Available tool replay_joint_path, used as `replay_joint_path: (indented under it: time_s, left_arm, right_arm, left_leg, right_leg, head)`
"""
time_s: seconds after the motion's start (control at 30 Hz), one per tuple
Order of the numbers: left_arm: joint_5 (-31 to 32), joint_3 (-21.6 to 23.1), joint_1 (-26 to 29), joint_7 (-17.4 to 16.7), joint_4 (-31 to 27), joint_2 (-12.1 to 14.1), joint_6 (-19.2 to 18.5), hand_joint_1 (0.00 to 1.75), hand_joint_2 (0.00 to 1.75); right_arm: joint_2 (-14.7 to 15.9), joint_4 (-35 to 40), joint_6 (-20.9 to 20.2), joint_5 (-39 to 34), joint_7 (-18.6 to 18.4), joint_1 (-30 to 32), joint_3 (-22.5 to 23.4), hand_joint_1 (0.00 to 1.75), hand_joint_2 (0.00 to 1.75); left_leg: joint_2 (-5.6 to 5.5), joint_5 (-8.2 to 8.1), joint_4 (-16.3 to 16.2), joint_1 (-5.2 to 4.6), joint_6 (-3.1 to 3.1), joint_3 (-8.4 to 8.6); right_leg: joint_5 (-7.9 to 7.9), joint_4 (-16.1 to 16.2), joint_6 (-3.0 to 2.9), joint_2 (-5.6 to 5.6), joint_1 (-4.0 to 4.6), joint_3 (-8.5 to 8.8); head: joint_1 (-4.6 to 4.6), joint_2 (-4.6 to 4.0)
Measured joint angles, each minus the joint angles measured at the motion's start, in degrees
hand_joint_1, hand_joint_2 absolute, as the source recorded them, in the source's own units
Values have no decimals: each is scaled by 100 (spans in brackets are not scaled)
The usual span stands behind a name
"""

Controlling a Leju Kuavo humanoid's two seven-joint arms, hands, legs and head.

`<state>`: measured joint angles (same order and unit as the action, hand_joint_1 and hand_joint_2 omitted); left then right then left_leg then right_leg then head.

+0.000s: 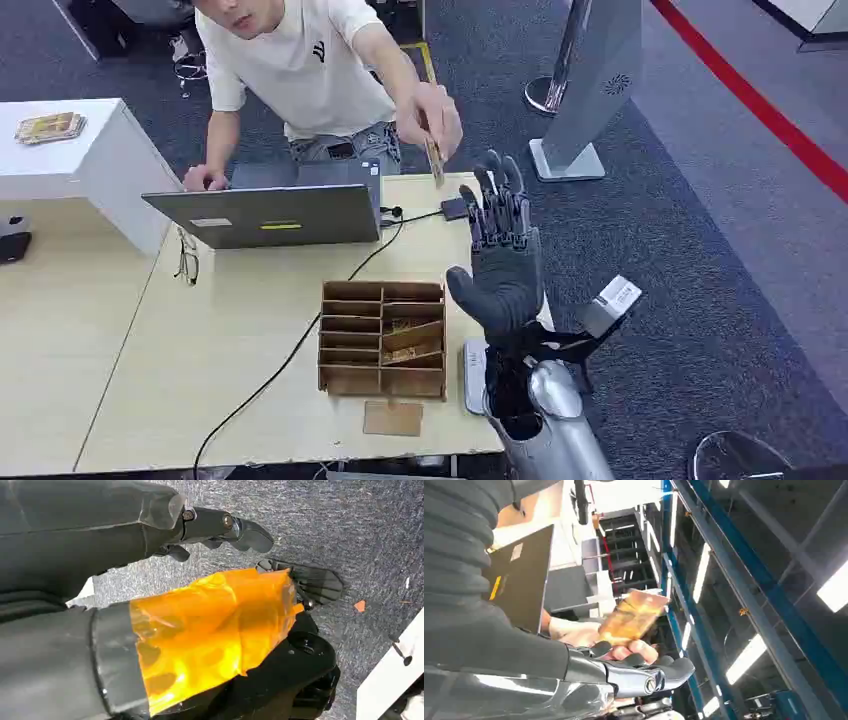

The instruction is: Pass the card to the sensor for recognition and then transmit it.

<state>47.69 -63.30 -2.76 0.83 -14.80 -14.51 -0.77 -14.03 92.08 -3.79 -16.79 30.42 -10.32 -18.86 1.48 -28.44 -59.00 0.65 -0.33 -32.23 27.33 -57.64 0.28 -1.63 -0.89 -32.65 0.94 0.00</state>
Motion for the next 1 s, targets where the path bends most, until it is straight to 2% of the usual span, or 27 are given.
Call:
replay_joint_path:
  time_s: [0.13, 0.3, 0.53, 0.7, 0.87, 1.0]
  left_arm:
    - [33, 20, -3, 22, 2, 0, 27, 0, 0]
    - [125, 79, -5, 40, 2, 24, 44, 0, 0]
    - [188, 184, -6, 61, 2, 131, 7, 0, 0]
    - [238, 234, -6, 90, 2, 194, -35, 0, 0]
    - [308, 324, -7, 37, 2, 264, -41, 0, 0]
    - [367, 387, -8, 13, 2, 326, -50, 0, 0]
  right_arm:
    - [37, 85, 99, 132, 68, -16, -2, 0, 175]
    - [96, 210, 416, 670, 145, -81, -7, 0, 175]
    - [263, 175, 1177, 1861, 140, -366, -173, 0, 175]
    - [383, -135, 1811, 2945, -25, -694, -393, 0, 175]
    - [481, -737, 2424, 4253, -382, -1146, -741, 0, 175]
    - [523, -1284, 2671, 4841, -631, -1514, -990, 0, 175]
  left_leg:
    - [0, 0, 0, 0, 0, 0]
    - [0, 0, 0, 0, 0, 0]
    - [0, 0, 0, 0, 0, 0]
    - [0, 0, 0, 0, 0, -1]
    - [0, 1, 0, 0, 0, -1]
    - [1, 1, 0, 1, 0, 0]
  right_leg:
    - [0, 0, 0, 0, 0, 0]
    - [0, 0, 0, 0, 0, 0]
    - [0, 0, 0, 0, 0, 0]
    - [-1, 0, 0, 0, 0, 0]
    - [-1, -1, -1, 0, 0, 0]
    - [-2, -1, -2, 1, 1, 0]
  head:
    - [0, 0]
    - [0, 0]
    - [2, 0]
    - [0, 0]
    - [0, 0]
    - [0, 0]
